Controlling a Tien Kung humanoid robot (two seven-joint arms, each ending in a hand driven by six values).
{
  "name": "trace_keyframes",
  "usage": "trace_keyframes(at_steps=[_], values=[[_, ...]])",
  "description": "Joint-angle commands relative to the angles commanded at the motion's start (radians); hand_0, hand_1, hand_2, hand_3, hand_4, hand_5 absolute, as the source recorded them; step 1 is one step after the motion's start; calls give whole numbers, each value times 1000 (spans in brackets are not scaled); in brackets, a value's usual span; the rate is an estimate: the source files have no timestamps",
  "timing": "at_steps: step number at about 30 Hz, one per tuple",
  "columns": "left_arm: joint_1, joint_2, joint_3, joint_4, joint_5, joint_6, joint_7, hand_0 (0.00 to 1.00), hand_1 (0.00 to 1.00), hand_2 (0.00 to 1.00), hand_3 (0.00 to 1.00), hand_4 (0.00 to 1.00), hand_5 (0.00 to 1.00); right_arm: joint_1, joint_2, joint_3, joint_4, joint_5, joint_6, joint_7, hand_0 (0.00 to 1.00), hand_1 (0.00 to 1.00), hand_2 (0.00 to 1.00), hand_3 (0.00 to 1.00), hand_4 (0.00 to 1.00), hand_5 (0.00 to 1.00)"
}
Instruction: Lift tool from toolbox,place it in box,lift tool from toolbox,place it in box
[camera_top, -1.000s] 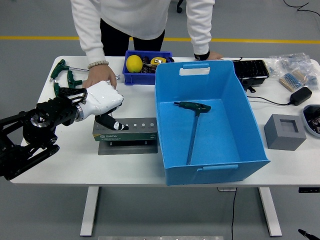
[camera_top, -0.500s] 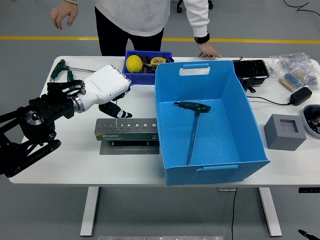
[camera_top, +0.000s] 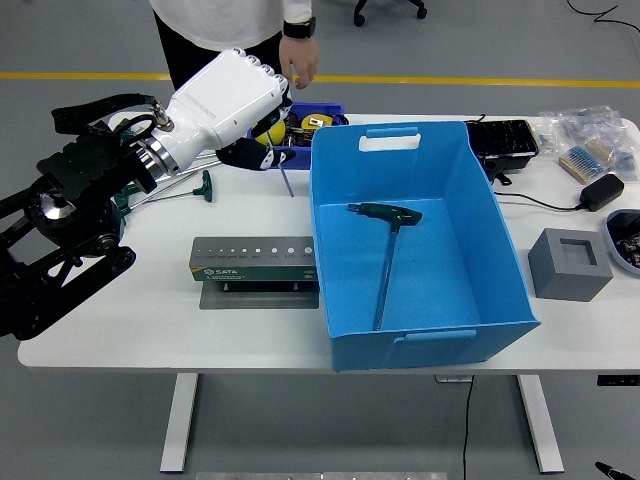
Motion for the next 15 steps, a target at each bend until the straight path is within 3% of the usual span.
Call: trace_keyframes(at_steps=[4, 6, 8, 12, 15], values=[[5, -70, -5, -5, -69, 31, 9, 175, 2, 2, 27, 815, 224, -2, 3, 1, 0, -7, 2, 0, 766, 686, 725, 665, 947, 763], [16, -114, 3, 19, -93, 45, 12, 175, 2, 2, 27, 815, 224, -2, 4, 7, 0, -13, 3, -1, 766, 686, 725, 665, 947, 763], [27, -141, 9, 37, -103, 51, 13, 174, 2, 2, 27, 805, 226, -1, 5, 10, 0, -18, 4, -2, 766, 686, 725, 665, 947, 763], [75, -217, 24, 79, -137, 54, 12, 174, 2, 2, 27, 805, 226, -1, 2, 18, 0, -33, 6, -4, 766, 686, 725, 665, 947, 763], [118, -293, 48, 111, -153, 57, 5, 175, 2, 2, 27, 801, 227, -3, 2, 18, 0, -34, 6, -5, 766, 686, 725, 666, 947, 763]])
